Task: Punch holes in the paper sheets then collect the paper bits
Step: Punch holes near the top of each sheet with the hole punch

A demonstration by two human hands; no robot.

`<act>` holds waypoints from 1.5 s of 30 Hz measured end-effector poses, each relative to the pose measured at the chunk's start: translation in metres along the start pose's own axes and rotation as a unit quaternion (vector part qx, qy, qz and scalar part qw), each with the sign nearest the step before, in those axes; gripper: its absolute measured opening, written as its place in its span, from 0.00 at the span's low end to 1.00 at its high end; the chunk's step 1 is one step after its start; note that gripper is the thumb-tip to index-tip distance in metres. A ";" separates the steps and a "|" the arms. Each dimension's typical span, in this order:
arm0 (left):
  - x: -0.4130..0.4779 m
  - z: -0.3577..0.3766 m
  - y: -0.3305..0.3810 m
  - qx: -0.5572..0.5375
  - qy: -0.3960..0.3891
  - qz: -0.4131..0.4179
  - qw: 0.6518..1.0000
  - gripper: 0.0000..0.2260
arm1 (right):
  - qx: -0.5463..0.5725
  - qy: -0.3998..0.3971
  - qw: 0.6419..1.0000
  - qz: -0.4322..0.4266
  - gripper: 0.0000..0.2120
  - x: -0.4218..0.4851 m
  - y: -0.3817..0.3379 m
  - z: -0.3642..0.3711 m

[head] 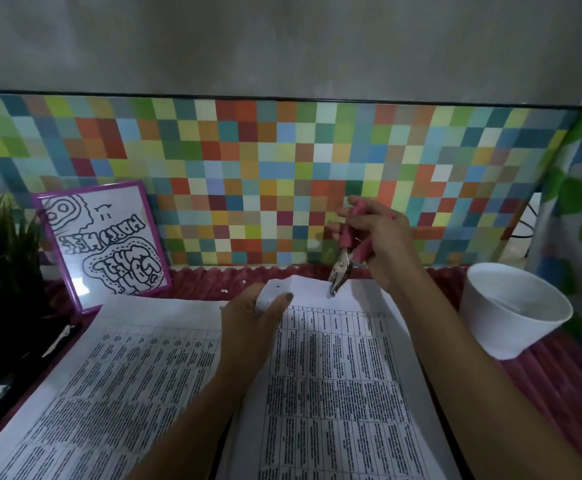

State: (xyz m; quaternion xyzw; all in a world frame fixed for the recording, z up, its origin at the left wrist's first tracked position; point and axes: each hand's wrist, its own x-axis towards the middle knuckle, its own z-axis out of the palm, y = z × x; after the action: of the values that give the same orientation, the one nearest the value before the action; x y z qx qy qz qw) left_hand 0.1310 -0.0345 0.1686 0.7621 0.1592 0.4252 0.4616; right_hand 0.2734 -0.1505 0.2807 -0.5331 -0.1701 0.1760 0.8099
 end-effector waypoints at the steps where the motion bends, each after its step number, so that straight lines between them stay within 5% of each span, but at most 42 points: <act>1: 0.000 0.000 0.001 0.010 0.004 0.000 1.000 0.15 | 0.027 0.002 1.000 0.002 0.17 -0.002 0.000 -0.002; 4: 0.002 -0.002 0.001 0.038 0.026 -0.008 0.999 0.17 | 0.065 -0.024 0.998 -0.012 0.19 -0.008 0.001 -0.003; 8: -0.001 0.001 0.009 0.016 0.025 -0.003 1.000 0.19 | -0.083 -0.070 0.985 -0.132 0.18 -0.015 0.006 0.006; 12: 0.001 -0.003 0.004 -0.017 0.002 -0.011 1.000 0.18 | -0.122 -0.025 0.971 -0.205 0.15 -0.015 0.011 0.012; 16: 0.004 -0.008 0.010 0.006 -0.043 -0.055 0.998 0.03 | -0.071 0.021 0.977 -0.199 0.16 -0.010 0.009 0.006; 20: 0.011 -0.010 0.018 -0.002 -0.018 -0.121 0.993 0.09 | -0.053 0.032 0.981 -0.186 0.15 -0.007 0.011 0.004; 28: 0.007 -0.007 0.016 -0.041 0.005 -0.158 0.987 0.03 | 0.004 0.063 0.990 -0.123 0.11 0.002 0.010 -0.013; 34: 0.001 -0.007 0.024 -0.048 0.008 -0.081 0.995 0.09 | 0.126 0.062 0.984 -0.110 0.07 0.009 0.001 -0.028; 45: 0.000 -0.008 0.022 -0.102 0.017 -0.059 0.993 0.09 | 0.025 0.076 0.991 -0.105 0.06 0.011 0.002 -0.036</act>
State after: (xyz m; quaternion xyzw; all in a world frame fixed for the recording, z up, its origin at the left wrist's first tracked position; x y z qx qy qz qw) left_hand 0.1215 -0.0415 0.1883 0.6928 0.1674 0.4239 0.5589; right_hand 0.2998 -0.1737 0.2668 -0.5039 -0.1587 0.0531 0.8474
